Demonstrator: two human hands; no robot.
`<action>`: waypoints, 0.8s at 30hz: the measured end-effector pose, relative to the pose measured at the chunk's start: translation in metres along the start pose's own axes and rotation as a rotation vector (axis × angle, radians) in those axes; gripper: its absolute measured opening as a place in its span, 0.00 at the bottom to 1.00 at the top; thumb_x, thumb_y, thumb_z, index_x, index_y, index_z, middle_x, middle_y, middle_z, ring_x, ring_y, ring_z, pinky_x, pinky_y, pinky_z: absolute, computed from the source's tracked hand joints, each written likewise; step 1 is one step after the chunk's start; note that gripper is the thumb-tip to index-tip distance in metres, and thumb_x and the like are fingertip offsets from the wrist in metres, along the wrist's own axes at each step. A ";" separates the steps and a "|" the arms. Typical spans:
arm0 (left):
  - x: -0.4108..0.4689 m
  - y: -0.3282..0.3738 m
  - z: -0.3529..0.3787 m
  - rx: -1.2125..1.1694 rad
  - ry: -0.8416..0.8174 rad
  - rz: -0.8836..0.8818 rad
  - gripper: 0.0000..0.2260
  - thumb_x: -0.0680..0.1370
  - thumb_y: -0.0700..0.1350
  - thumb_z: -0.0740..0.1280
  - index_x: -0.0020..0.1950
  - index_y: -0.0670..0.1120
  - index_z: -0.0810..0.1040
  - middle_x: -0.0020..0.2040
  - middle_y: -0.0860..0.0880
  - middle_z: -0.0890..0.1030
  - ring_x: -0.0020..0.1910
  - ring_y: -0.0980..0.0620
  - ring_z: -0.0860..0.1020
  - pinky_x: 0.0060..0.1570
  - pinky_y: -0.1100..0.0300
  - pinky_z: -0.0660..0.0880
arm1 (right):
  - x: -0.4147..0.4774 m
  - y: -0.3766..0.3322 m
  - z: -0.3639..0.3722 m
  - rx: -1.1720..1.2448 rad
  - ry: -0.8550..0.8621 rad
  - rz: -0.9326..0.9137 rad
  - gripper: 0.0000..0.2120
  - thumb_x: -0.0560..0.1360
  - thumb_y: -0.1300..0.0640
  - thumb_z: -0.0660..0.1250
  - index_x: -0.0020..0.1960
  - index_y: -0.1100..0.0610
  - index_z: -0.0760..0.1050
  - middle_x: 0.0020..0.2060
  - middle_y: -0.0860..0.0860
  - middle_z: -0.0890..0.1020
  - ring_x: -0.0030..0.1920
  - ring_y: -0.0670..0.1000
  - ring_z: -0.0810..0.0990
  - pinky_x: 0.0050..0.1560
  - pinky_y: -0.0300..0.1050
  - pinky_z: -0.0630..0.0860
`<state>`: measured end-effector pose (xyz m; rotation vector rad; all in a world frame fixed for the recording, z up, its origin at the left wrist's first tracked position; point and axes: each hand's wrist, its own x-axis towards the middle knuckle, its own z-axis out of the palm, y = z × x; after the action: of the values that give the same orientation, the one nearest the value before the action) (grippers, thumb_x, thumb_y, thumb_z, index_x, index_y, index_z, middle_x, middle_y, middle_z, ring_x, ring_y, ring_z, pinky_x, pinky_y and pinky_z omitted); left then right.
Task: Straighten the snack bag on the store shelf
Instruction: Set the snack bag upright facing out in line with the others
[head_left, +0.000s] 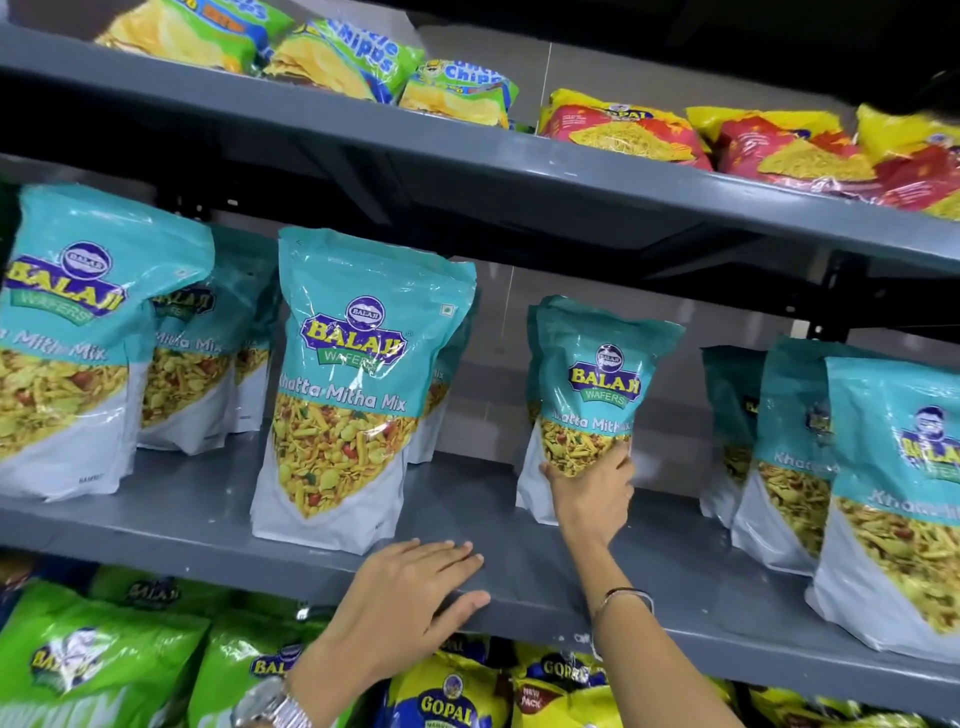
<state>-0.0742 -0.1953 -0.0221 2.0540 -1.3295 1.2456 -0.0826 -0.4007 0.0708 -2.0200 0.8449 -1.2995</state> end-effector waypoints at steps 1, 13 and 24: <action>0.000 0.000 0.000 0.001 0.003 -0.002 0.25 0.81 0.61 0.49 0.54 0.52 0.83 0.53 0.56 0.83 0.53 0.60 0.79 0.50 0.63 0.74 | -0.003 -0.001 -0.004 0.002 -0.001 0.000 0.50 0.60 0.48 0.81 0.72 0.61 0.56 0.66 0.62 0.70 0.65 0.66 0.72 0.62 0.61 0.74; 0.001 0.005 -0.002 0.005 0.036 -0.036 0.27 0.81 0.62 0.48 0.52 0.50 0.84 0.52 0.54 0.83 0.50 0.58 0.80 0.49 0.60 0.75 | -0.047 -0.010 -0.048 -0.034 0.008 -0.007 0.48 0.62 0.45 0.79 0.72 0.58 0.56 0.65 0.60 0.71 0.63 0.64 0.73 0.56 0.59 0.76; 0.003 0.006 -0.006 0.024 0.042 -0.042 0.30 0.81 0.62 0.45 0.51 0.50 0.84 0.50 0.53 0.84 0.48 0.57 0.81 0.46 0.59 0.77 | -0.088 -0.019 -0.089 -0.083 0.042 -0.013 0.47 0.63 0.42 0.77 0.72 0.57 0.58 0.64 0.58 0.71 0.63 0.62 0.73 0.54 0.57 0.76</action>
<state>-0.0819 -0.1955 -0.0178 2.0492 -1.2518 1.2852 -0.1902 -0.3332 0.0674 -2.0718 0.9204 -1.3393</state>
